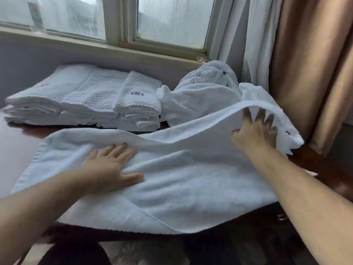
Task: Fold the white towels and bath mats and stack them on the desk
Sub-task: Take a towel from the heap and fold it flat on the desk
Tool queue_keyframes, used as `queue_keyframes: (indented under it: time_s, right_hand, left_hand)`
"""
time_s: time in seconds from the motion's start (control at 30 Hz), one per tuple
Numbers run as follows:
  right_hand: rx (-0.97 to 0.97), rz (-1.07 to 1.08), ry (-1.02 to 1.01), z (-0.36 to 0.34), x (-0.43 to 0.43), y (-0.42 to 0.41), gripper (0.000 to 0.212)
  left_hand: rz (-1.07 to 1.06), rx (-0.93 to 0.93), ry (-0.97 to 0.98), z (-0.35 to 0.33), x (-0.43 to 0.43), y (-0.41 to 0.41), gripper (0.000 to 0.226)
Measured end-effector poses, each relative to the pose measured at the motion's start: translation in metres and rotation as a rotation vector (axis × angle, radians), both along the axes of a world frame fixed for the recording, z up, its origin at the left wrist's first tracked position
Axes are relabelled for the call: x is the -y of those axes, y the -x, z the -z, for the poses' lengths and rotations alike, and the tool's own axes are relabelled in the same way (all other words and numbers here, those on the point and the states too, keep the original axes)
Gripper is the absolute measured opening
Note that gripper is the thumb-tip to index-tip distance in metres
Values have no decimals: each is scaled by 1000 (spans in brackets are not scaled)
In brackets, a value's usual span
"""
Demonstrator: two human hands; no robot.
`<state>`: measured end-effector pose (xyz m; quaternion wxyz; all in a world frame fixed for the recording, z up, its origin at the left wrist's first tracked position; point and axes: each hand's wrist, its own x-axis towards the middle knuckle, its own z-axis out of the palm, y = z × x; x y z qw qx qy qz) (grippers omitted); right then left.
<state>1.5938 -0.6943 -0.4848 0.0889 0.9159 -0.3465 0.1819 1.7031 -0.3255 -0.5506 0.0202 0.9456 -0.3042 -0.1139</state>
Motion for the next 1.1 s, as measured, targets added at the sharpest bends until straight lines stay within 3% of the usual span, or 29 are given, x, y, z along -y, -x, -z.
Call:
queue_keyframes:
  time_s: [0.03,0.1,0.17,0.27,0.4,0.57,0.77,0.87,0.97,1.1]
  right_hand:
    - [-25,-105,-14,-5,0,-7,80]
    - [-180,-256,-228,-7,-6,-25,69]
    - [-361,-251,-387,5,-16,-38,52]
    - [-297,-209,-361,33,-34,-40,63]
    - [-266,-209,-312,65,-51,-23,67]
    - [-212,-88,-268,49,-47,-25,59]
    - [-154,-120,-190,61,-41,-25,62]
    - [-44,-106,-282,56,-27,-32,66]
    - [89,-50,-436,40,-9,-44,87]
    - [325,11,-532,22,10,-61,96]
  left_hand:
    - [-23,-24,-36,-5,-10,-4,121]
    - [-61,-64,-87,-15,-23,-11,116]
    - [-113,-53,-47,-18,-24,-16,90]
    - [-181,69,102,-5,-9,-12,55]
    - [-201,127,111,16,6,-11,65]
    - [-223,87,158,6,21,-27,63]
    - [-129,334,267,13,38,-15,63]
    - [-147,269,250,6,56,-17,67]
    - [-155,153,370,-3,85,-19,75]
    - [-12,277,513,-8,127,-18,76]
